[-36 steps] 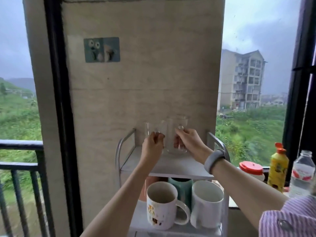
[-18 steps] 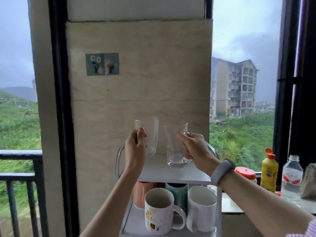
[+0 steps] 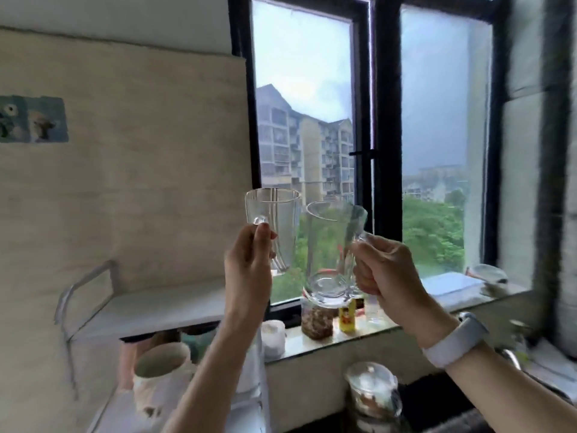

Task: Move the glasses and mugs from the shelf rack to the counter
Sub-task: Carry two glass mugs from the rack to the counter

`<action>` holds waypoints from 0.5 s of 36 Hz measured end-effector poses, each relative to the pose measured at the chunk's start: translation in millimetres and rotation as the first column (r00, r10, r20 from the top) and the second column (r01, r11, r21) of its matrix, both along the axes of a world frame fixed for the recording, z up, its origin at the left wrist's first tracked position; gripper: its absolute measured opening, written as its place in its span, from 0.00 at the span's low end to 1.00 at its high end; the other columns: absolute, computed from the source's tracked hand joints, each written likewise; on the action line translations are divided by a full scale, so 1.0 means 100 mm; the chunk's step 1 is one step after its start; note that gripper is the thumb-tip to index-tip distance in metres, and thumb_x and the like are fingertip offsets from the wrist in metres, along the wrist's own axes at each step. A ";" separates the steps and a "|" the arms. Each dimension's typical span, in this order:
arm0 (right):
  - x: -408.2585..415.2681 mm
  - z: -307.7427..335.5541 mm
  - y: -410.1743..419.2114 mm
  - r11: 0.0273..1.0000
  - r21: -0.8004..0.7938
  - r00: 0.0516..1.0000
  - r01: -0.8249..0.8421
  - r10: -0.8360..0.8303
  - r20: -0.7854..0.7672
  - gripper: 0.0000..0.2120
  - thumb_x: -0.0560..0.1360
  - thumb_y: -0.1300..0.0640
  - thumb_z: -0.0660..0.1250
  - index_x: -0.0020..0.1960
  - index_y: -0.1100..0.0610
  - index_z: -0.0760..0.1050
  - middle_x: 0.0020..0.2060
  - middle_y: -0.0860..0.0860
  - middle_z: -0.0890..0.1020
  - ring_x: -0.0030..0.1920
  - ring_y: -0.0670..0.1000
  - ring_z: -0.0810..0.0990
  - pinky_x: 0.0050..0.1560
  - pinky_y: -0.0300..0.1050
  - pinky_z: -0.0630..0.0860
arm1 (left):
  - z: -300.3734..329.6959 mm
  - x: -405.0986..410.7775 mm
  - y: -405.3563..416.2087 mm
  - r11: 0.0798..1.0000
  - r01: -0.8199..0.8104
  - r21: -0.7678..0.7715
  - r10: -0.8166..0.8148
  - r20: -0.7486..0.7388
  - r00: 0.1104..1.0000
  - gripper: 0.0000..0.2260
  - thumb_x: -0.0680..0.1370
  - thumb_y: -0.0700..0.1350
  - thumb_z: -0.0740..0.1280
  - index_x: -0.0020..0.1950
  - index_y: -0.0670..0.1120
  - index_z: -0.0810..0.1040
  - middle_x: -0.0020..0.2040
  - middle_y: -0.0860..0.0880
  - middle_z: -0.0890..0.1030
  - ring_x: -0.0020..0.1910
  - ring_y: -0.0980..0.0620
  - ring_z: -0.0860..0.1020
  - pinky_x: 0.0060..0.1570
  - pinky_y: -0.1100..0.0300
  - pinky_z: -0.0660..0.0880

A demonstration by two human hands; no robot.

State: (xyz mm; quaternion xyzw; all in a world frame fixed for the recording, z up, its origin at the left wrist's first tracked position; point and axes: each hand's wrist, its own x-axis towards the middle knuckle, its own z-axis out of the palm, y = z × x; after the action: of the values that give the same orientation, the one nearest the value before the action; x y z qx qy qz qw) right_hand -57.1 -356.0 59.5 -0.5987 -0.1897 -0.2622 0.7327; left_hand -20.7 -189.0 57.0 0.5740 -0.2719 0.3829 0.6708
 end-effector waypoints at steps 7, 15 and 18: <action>-1.00 -0.76 -1.55 0.894 -0.109 0.886 0.435 -0.447 -0.127 0.21 0.73 0.69 0.60 0.25 0.55 0.60 0.16 0.47 0.60 0.17 0.43 0.55 0.19 0.32 0.52 | -0.77 -0.55 -1.65 0.977 0.186 0.109 -0.162 -0.193 0.968 0.12 0.80 0.43 0.59 0.37 0.49 0.74 0.31 0.53 0.73 0.30 0.61 0.69 0.36 0.64 0.68; -2.48 -1.71 -3.19 0.635 -0.329 0.575 0.699 -0.772 -0.271 0.24 0.71 0.69 0.64 0.23 0.52 0.58 0.18 0.44 0.60 0.20 0.42 0.57 0.24 0.39 0.58 | -1.76 -1.55 -3.48 0.827 0.511 0.236 -0.383 -0.429 0.818 0.12 0.80 0.41 0.59 0.38 0.40 0.74 0.31 0.51 0.73 0.32 0.57 0.69 0.37 0.62 0.67; -3.07 -2.01 -3.64 0.530 -0.415 0.436 0.740 -0.847 -0.305 0.25 0.70 0.68 0.64 0.22 0.51 0.57 0.17 0.42 0.60 0.21 0.42 0.58 0.24 0.37 0.55 | -2.06 -1.96 -4.07 0.720 0.646 0.253 -0.462 -0.520 0.719 0.11 0.80 0.41 0.58 0.39 0.40 0.73 0.32 0.50 0.72 0.34 0.53 0.70 0.40 0.53 0.69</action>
State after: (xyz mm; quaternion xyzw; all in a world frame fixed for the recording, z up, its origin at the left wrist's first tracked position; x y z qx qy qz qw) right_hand -364.2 -719.9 -141.7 -0.7369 0.2729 -0.3996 0.4721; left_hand -216.3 -596.2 -148.9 0.6601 -0.3588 -0.0422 0.6586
